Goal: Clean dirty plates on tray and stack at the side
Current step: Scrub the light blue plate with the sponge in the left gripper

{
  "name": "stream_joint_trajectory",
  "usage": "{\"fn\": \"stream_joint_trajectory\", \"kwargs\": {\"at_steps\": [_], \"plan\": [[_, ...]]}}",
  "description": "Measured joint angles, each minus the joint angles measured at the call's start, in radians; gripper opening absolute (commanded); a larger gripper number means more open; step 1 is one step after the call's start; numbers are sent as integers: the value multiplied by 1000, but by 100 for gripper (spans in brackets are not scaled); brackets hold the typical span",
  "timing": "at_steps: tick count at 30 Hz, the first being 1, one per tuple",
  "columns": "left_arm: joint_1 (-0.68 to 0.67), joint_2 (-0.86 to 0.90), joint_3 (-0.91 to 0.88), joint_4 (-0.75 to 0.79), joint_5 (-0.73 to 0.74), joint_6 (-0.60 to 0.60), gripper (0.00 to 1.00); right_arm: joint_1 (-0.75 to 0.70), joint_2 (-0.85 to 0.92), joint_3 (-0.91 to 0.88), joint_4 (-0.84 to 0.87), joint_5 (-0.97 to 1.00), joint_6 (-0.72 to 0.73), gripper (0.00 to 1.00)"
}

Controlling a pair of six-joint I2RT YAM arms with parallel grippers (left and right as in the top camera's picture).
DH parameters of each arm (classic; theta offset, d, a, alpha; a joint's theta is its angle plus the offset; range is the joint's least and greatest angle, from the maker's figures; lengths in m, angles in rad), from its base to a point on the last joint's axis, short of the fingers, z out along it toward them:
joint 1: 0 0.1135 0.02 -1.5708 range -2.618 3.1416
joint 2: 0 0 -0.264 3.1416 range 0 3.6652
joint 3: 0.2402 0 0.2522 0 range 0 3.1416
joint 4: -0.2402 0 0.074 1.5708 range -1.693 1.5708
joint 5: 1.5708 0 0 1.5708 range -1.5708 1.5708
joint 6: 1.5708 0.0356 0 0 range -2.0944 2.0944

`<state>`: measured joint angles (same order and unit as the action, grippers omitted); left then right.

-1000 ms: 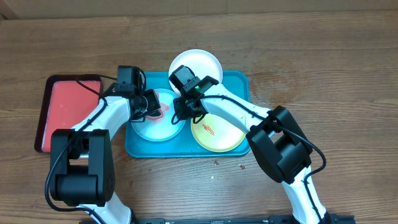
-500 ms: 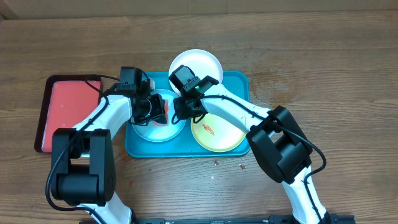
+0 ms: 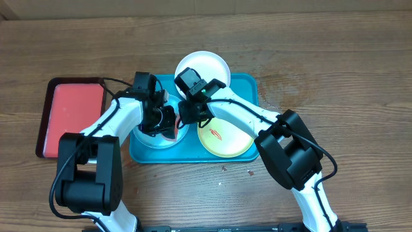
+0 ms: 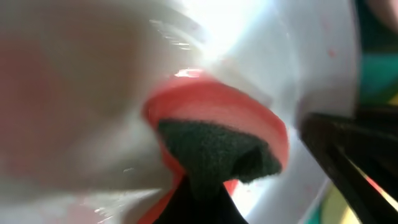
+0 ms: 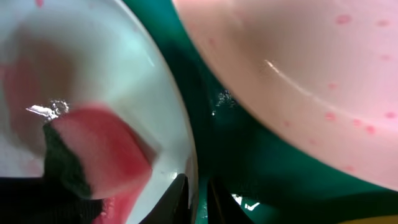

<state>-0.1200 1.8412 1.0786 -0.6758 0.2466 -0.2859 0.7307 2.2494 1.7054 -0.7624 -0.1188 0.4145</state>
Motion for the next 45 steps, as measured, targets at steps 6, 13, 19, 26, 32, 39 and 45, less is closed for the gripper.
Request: {"fn": "stream_joint_trajectory", "kwargs": {"at_steps": [6, 13, 19, 26, 32, 39, 45], "plan": [[-11, -13, 6, -17, -225, -60, 5, 3, 0, 0, 4, -8, 0, 13], [-9, -13, 11, -22, -493, -113, 4, 3, 0, 0, 5, -9, 0, 13], [7, -3, 11, 47, -579, -140, 4, 3, 0, 0, 3, -10, 1, 13], [16, 1, 11, 211, -369, -142, 4, 2, 0, 0, -2, -3, 1, 13], [17, 11, 14, 231, -192, -143, 4, -3, 0, 0, -15, 4, 4, 13], [11, 18, 14, 228, -5, -136, 4, -5, 0, 0, -15, 5, 4, 13], [6, 24, 15, 185, 82, -103, 4, -5, 0, 0, -16, 4, 3, 13]]}}
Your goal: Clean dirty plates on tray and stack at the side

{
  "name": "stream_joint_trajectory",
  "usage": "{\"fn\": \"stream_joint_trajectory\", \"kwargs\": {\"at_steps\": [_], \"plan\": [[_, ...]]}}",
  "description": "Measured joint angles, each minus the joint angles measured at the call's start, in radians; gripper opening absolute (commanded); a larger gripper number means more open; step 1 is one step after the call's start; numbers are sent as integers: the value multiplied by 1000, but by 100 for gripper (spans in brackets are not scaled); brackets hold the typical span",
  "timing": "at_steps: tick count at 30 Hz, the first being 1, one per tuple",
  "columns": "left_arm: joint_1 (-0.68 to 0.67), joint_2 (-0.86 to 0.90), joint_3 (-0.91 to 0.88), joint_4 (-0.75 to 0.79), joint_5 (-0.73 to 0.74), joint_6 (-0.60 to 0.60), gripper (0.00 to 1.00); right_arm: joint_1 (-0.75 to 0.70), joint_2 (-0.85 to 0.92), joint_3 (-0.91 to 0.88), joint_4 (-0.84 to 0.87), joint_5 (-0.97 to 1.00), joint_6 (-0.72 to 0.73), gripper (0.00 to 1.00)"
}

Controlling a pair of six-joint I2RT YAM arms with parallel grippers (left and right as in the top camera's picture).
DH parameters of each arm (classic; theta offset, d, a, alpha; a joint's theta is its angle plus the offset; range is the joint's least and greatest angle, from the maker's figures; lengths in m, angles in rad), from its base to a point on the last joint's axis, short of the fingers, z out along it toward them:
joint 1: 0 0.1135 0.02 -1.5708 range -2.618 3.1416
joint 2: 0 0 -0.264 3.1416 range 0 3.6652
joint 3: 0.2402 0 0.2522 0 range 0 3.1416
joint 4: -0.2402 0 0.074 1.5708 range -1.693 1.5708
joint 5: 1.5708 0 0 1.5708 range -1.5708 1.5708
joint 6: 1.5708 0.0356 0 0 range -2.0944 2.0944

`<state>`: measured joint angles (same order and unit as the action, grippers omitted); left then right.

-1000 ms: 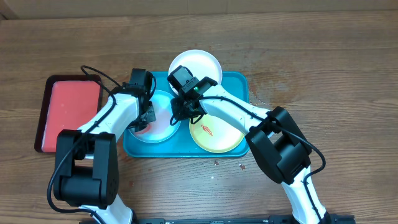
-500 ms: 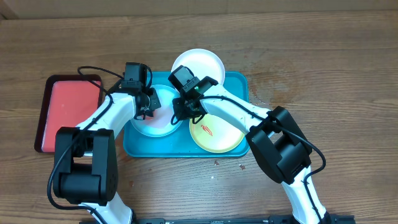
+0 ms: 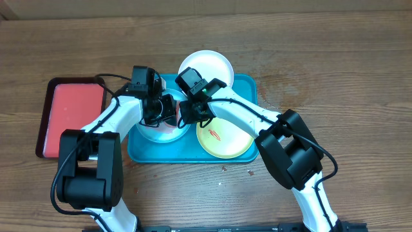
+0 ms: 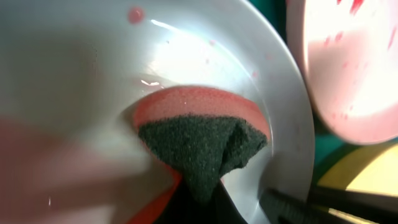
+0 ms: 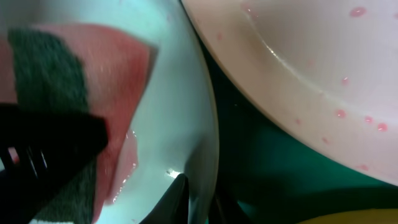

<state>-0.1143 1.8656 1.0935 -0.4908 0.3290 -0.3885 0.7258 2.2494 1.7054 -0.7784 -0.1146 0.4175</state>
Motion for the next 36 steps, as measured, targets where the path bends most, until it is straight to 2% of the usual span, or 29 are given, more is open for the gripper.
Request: {"fn": "stream_joint_trajectory", "kwargs": {"at_steps": [5, 11, 13, 16, 23, 30, 36], "plan": [[15, -1, 14, -93, -15, 19, 4, 1, 0, 0, 2, -1, 0, 12], [66, -64, 23, -208, -145, 29, 4, 3, 0, 0, 4, -9, 0, 12], [102, -123, 23, -209, -176, 29, 4, 2, 0, 0, 3, -10, 0, 11], [166, -257, 23, -209, -203, 29, 4, 3, 0, 2, -2, -12, -3, 4], [329, -478, 33, -238, -224, 29, 4, 5, 2, 76, -84, -11, -41, 4], [484, -492, 33, -291, -233, 24, 4, 40, 2, 174, -120, 46, -83, 4], [550, -492, 33, -292, -240, 21, 4, 111, 3, 253, -204, 233, -106, 4]]}}
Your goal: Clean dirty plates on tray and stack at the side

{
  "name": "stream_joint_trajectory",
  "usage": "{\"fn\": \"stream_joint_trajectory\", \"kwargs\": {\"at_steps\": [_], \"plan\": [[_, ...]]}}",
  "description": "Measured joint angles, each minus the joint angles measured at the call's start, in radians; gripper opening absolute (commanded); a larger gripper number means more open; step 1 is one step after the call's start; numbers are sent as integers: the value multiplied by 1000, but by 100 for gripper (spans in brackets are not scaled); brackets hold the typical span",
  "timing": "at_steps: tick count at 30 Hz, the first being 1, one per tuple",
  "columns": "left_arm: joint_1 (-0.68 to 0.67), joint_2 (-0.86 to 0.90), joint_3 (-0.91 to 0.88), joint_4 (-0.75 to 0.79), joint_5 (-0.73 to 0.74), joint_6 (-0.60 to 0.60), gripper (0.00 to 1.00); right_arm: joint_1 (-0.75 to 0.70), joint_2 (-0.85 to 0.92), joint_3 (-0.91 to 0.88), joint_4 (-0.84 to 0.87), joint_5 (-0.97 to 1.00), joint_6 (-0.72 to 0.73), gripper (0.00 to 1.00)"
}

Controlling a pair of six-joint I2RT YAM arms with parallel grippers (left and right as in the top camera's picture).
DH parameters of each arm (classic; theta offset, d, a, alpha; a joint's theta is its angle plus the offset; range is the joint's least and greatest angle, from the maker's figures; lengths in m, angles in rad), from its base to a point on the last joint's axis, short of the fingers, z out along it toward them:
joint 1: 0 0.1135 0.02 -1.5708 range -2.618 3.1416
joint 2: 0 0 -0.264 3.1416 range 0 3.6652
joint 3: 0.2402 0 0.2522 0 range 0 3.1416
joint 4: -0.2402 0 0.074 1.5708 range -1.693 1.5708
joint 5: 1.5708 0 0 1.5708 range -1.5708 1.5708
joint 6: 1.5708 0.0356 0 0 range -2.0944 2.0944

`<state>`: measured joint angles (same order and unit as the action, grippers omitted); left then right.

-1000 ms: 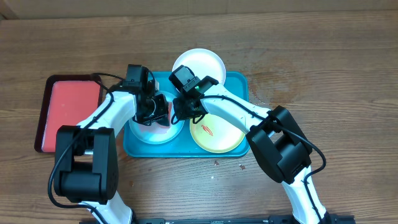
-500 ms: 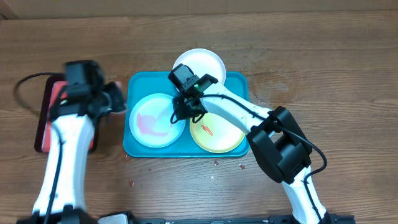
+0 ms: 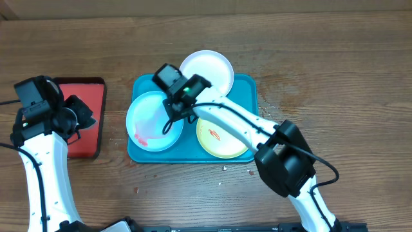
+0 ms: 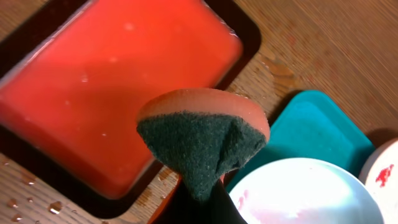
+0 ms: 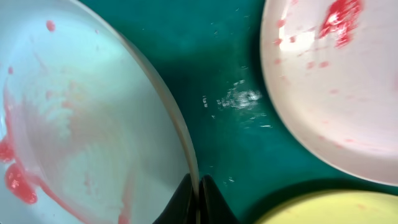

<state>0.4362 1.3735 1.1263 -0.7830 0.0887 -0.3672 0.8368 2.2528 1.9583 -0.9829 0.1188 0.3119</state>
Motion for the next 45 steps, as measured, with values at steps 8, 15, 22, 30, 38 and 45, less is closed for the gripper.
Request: {"fn": "stream_joint_trajectory", "kwargs": {"at_steps": [8, 15, 22, 30, 38, 45], "plan": [[64, 0, 0, 1, -28, -9, 4, 91, 1, 149, -87, 346, -79, 4], [113, 0, 0, 0, -34, -23, 4, 163, 1, 202, -87, 677, -203, 4], [182, 0, 0, -4, -34, -46, 4, 212, 1, 202, -76, 924, -281, 4], [201, 0, 0, -7, -38, -50, 4, 220, 1, 202, -34, 986, -363, 4], [201, 0, 0, -7, -38, -51, 4, 220, 1, 202, 4, 996, -436, 4], [201, 0, 0, -7, -38, -53, 4, 220, 1, 202, 14, 996, -471, 4]]}}
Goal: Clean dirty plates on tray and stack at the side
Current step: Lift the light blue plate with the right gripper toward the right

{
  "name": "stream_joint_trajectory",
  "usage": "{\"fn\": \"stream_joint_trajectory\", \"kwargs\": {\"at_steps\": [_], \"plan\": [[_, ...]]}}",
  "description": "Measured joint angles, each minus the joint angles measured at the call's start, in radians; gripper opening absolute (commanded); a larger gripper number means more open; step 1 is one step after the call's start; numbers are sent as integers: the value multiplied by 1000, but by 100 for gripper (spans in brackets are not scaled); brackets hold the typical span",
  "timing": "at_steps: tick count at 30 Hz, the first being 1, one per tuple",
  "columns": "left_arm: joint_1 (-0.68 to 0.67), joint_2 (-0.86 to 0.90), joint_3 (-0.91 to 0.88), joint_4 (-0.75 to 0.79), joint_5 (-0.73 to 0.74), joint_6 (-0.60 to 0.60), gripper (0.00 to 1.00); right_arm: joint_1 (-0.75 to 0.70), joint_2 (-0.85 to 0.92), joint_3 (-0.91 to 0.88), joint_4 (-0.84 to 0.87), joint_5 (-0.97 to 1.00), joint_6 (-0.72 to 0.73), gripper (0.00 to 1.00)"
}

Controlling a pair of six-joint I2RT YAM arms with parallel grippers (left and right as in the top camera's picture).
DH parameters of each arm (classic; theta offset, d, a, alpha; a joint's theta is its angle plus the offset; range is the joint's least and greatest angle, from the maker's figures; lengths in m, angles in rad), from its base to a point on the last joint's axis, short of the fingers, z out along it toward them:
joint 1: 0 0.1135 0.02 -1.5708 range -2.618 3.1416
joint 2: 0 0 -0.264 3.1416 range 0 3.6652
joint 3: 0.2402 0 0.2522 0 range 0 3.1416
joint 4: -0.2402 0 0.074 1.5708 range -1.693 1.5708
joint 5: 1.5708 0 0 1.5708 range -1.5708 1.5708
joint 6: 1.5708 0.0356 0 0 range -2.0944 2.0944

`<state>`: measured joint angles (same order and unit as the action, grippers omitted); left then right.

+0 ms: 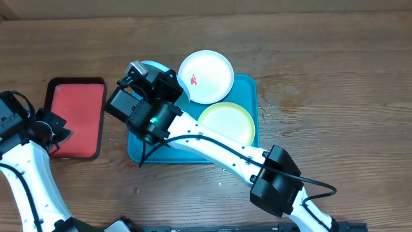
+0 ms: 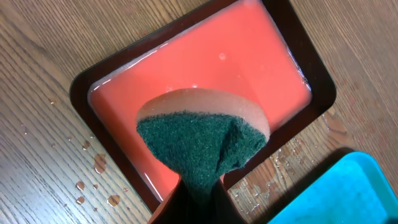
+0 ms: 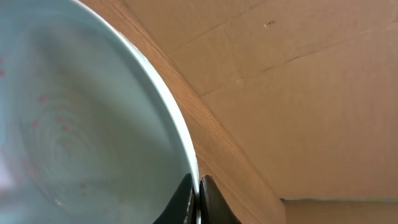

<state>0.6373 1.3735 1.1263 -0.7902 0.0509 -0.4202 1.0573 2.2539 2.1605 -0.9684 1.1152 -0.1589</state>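
Note:
My right gripper [image 3: 198,186] is shut on the rim of the pale blue plate [image 3: 81,124], which it holds lifted and tilted above the back left corner of the teal tray [image 1: 252,96]. Faint pink specks show on the plate's face. In the overhead view only a sliver of the blue plate [image 1: 152,65] shows past the wrist. A white plate [image 1: 209,74] with a red smear and a yellow-green plate [image 1: 228,119] lie on the tray. My left gripper [image 2: 199,196] is shut on a red and green sponge [image 2: 202,140] over the dark tray of red liquid [image 2: 205,81].
Water drops dot the wood [image 2: 93,168] around the dark tray. A corner of the teal tray [image 2: 339,193] shows at lower right in the left wrist view. A cardboard wall [image 3: 298,93] stands behind the table's far edge. My right arm [image 1: 212,145] crosses the teal tray.
The blue plate lay on the teal tray with my right gripper on its rim; now it is held up, tilted, off the tray. My left gripper has moved further left with the sponge.
The sponge in my left gripper was pressed into the blue plate while my right gripper pinched the rim, at two moments. Then the left gripper was by the dark tray with the sponge, a red smear left in the plate. Now the plate is raised.

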Motion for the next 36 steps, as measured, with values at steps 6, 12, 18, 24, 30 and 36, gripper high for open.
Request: {"fn": "stream_joint_trajectory", "kwargs": {"at_steps": [6, 12, 18, 24, 30, 36], "plan": [[0, 0, 0, 0, 0, 0, 4, 0, 0, 0, 0, 0, -4, 4], [0, 0, 0, 0, 0, 0, 4, 0, 0, 0, 0, -1, -6, 4], [0, 0, 0, -1, 0, 0, 4, -3, 0, 1, -14, -158, -3, 4], [0, 0, 0, -5, 0, 0, 4, -15, 1, 1, -49, -288, -31, 4], [0, 0, 0, -5, 1, 0, 4, -16, 1, 3, -48, -195, -42, 4], [0, 0, 0, -4, 2, 0, 4, -16, 1, 4, -84, -301, -93, 4]]}}
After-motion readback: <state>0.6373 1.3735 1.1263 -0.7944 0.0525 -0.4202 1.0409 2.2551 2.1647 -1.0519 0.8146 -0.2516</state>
